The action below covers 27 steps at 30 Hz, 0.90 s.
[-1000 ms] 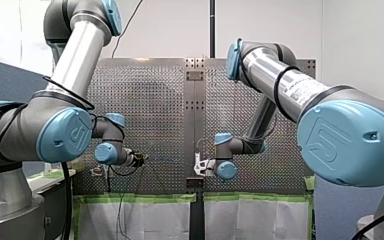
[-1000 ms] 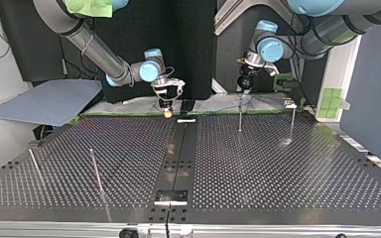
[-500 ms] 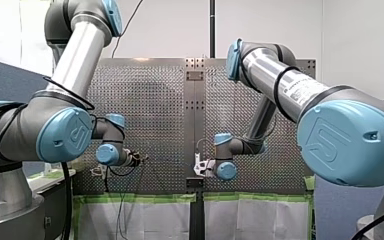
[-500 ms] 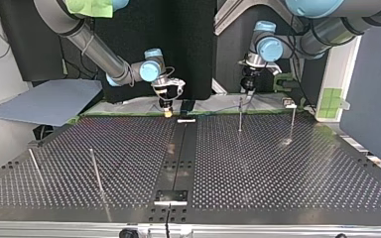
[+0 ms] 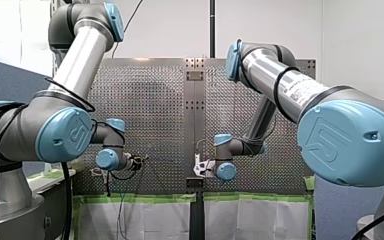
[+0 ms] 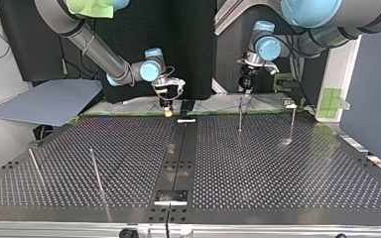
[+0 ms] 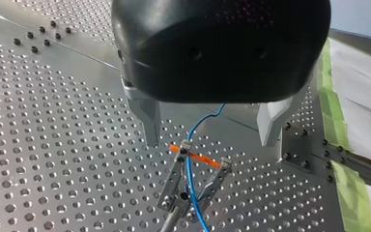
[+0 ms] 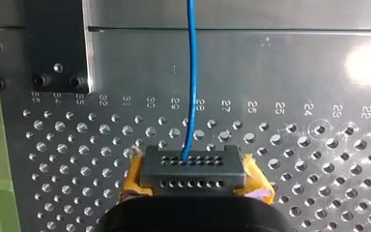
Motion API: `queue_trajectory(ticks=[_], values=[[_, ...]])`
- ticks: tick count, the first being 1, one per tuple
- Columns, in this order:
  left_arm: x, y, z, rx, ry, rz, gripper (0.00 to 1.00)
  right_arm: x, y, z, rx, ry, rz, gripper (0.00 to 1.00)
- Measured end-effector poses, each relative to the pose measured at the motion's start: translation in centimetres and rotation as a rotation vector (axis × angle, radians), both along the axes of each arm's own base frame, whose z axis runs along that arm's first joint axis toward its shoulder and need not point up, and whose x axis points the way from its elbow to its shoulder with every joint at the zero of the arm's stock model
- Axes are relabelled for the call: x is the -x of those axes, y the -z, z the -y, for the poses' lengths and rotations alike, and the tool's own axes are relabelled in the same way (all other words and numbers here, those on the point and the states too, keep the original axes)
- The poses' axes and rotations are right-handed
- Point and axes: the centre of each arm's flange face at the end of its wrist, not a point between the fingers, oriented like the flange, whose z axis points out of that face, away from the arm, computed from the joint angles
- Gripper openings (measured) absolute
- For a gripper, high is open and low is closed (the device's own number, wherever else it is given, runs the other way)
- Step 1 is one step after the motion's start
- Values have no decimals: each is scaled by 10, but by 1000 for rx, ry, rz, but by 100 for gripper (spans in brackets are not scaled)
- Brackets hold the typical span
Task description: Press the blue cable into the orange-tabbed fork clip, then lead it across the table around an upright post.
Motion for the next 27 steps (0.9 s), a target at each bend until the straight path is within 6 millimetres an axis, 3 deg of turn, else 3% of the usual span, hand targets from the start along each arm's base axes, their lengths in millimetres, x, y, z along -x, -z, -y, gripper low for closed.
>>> queue_trajectory(ticks=[27], values=[[1,-1,7,9,42,7,99,2,4,1,-3,1,-3,0]])
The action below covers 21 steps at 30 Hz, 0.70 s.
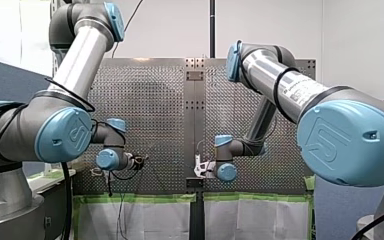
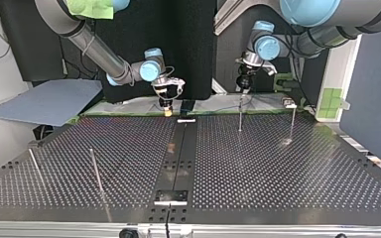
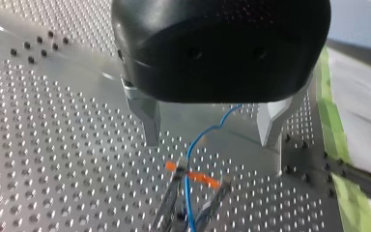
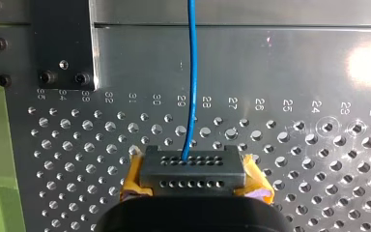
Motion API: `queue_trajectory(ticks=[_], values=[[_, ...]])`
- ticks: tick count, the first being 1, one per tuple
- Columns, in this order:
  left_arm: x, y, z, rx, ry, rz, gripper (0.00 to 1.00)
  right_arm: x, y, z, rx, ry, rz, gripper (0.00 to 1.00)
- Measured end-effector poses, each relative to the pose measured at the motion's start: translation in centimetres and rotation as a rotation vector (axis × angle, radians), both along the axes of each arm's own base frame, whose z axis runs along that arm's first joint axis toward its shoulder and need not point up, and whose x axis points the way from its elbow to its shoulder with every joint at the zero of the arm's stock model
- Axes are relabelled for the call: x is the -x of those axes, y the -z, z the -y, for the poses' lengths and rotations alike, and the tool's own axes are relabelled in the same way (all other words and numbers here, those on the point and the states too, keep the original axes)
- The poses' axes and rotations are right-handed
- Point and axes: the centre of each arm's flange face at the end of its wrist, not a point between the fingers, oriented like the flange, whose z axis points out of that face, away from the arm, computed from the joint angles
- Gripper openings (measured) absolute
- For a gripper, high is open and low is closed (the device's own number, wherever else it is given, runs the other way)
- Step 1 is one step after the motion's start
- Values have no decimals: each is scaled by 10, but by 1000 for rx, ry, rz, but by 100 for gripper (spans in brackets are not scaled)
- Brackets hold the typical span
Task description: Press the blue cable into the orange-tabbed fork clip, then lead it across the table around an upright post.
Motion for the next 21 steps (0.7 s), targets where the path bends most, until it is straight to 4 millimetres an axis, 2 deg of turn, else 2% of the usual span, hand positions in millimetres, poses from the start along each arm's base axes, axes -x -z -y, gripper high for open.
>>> queue_trajectory(ticks=[8,15,21], values=[[2,-3,17,48,74,21,99,0,2,0,0,0,-1,0],[3,-6,30,88,73,54,99,0,2,0,-1,0,0,0],[-3,-12,48,102,71,72,99,0,3,0,-1,0,0,0]])
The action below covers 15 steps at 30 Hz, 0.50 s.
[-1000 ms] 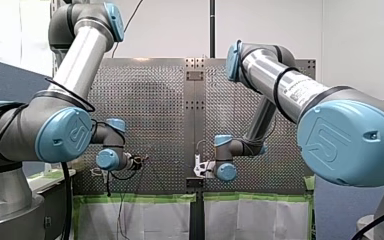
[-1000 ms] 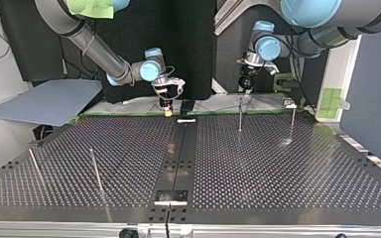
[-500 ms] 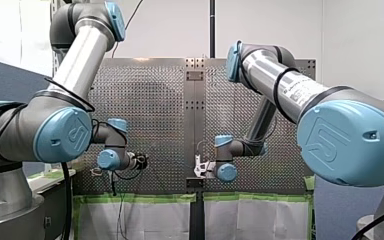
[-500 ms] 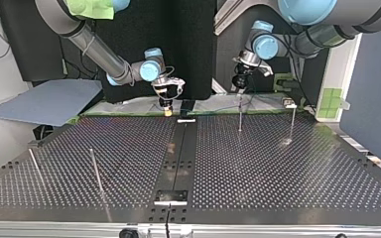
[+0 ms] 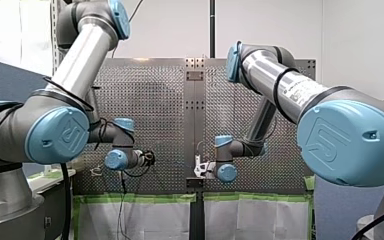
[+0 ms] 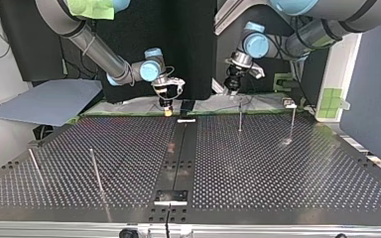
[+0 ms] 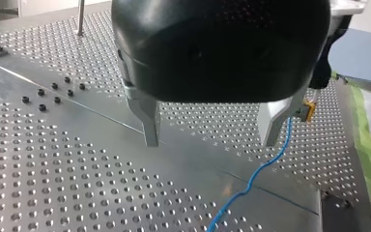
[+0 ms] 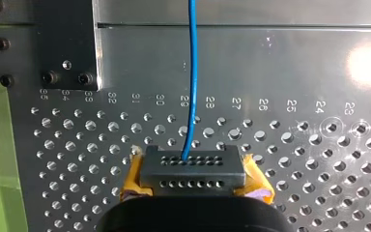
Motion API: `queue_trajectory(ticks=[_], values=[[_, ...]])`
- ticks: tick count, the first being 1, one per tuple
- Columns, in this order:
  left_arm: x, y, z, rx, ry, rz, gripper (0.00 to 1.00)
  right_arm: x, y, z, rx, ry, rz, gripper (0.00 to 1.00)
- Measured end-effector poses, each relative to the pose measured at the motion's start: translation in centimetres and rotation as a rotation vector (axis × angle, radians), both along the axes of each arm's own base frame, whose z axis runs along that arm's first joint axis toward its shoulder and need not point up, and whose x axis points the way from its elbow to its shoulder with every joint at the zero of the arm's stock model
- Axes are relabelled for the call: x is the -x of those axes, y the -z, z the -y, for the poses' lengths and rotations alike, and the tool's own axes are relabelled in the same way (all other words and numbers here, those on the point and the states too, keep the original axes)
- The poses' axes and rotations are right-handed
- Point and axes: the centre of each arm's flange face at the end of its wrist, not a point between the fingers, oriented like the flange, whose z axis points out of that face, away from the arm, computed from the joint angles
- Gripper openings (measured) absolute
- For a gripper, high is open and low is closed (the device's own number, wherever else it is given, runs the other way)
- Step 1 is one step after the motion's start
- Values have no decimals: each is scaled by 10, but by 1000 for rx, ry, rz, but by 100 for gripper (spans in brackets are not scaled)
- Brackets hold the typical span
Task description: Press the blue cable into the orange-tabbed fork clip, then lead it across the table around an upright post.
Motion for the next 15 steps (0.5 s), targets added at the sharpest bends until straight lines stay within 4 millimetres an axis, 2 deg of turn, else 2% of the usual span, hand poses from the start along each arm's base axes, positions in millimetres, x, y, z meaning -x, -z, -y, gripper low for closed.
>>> queue_trajectory(ticks=[9,15], values=[[-6,-8,33,-7,-4,11,99,1,1,0,-3,1,-1,0],[-22,3,31,-57,-52,-12,99,1,1,0,-2,1,0,0]])
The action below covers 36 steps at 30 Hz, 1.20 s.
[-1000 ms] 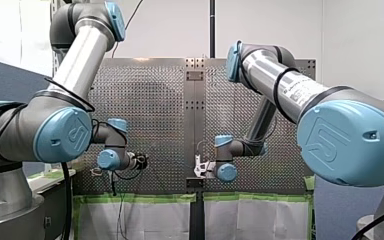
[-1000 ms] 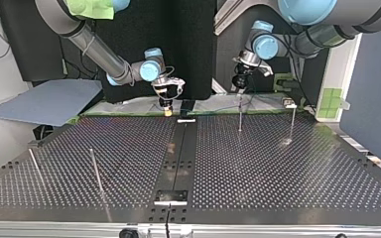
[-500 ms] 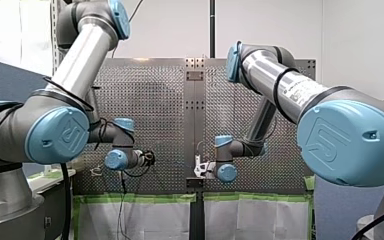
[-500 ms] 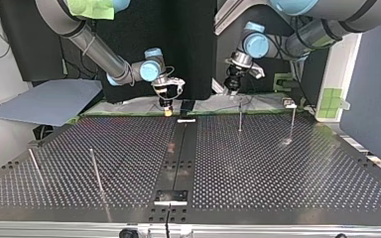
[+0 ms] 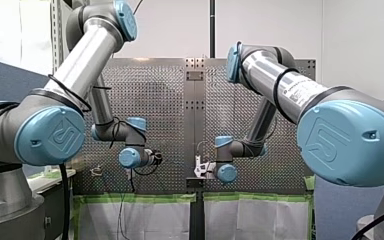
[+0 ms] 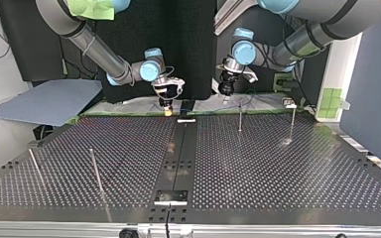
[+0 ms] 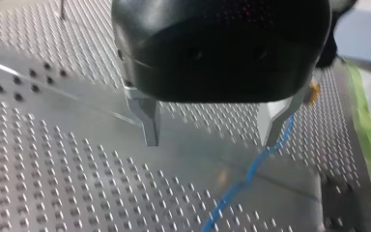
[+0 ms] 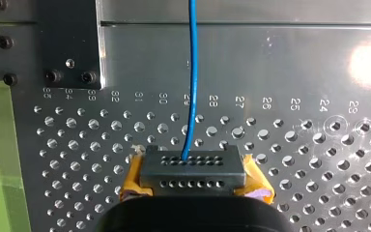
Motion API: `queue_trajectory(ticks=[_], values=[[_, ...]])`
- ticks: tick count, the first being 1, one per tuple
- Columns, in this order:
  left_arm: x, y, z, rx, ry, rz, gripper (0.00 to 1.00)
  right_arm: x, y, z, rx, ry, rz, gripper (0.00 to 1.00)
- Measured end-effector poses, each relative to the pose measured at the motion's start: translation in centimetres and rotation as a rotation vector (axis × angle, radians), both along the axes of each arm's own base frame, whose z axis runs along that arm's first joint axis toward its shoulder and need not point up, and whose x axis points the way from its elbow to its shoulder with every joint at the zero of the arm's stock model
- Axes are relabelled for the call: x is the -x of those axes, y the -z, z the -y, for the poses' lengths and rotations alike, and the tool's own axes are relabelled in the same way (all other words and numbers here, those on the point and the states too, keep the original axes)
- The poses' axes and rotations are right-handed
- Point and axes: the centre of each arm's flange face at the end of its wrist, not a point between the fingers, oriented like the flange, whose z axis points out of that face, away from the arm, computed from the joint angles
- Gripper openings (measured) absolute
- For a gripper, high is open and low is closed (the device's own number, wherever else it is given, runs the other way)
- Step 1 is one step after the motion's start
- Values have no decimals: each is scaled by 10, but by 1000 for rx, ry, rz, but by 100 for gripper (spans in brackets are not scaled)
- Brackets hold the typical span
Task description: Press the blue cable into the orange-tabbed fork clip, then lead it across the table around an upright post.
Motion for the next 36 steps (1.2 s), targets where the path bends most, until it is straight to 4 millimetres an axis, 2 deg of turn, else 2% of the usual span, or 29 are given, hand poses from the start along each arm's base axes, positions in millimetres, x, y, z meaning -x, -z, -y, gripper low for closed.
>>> queue_trajectory(ticks=[8,17,26,36], values=[[-21,15,-6,-75,-61,9,99,0,1,-1,-2,-2,-1,0],[-32,11,-9,-148,-105,62,99,-1,1,-1,-2,-3,-3,0],[-36,8,-4,-160,-89,78,99,-2,1,-2,0,-6,-3,0],[-54,-1,2,-160,-89,75,99,-3,2,-2,-1,-7,-3,0]])
